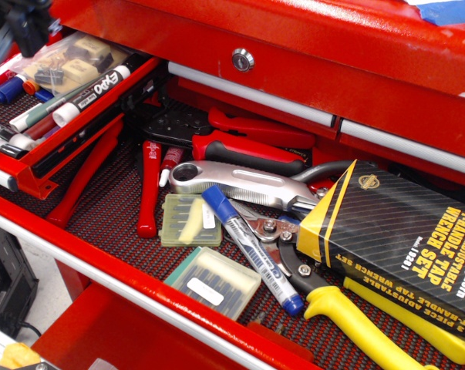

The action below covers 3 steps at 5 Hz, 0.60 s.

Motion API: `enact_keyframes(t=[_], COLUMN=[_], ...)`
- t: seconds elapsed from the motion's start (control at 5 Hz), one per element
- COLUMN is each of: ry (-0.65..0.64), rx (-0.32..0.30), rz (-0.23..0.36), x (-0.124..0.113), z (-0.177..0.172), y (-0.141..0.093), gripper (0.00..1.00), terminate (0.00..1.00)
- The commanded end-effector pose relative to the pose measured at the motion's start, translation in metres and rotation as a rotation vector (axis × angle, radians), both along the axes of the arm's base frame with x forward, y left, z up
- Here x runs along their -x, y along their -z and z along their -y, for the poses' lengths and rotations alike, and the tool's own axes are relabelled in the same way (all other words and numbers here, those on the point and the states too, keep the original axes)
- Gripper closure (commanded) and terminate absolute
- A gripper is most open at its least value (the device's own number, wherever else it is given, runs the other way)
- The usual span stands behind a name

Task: Pick up scissors and put into drawer

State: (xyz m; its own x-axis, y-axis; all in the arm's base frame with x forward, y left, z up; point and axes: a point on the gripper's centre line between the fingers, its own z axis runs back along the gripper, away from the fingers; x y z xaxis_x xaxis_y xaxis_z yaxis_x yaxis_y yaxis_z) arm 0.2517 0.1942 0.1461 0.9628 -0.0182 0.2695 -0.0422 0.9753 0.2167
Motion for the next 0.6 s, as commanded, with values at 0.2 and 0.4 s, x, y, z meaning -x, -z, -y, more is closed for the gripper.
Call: enact_keyframes(t=[0.2, 0.4], ry=[0.016, 0.016], rx=[-0.024, -0.024], rz=[0.026, 0.026], x=[0.0006, 0.0006], z=[0.0017, 0.0017], y=[-0.0095, -0.0095], gripper=[0.0, 0.0], terminate=[0.0, 1.0])
